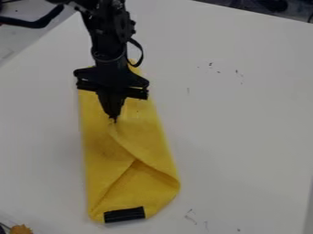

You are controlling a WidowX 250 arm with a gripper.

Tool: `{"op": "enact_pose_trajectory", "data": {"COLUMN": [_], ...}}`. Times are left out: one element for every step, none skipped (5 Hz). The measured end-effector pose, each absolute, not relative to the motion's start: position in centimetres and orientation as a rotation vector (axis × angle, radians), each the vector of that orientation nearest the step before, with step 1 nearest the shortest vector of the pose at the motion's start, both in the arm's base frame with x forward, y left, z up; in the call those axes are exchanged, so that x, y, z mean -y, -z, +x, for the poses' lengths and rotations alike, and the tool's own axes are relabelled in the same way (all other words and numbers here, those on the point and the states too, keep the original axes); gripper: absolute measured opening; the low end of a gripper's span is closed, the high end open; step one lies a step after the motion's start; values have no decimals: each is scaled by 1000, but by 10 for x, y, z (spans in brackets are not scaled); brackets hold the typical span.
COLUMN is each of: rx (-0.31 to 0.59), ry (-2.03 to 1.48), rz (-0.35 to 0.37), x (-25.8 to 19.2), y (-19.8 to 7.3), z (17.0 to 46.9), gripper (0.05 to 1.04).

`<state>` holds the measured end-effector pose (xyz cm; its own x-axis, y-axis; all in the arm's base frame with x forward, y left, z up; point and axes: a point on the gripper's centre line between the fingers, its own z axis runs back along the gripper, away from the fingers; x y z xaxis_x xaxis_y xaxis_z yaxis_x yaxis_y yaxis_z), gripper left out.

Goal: Fold the cloth from right to left

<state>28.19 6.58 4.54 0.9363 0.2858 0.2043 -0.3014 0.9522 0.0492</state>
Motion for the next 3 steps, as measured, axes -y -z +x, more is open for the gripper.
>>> {"op": "enact_pose_trajectory", "data": {"rx": [200,219,187], "ry": [-363,-386,-347], "rz": [-8,-49,13], "x": [-76,-83,-90], "y": [-19,-8,-8], "z": [270,270,269], "gripper": [55,76,229]}}
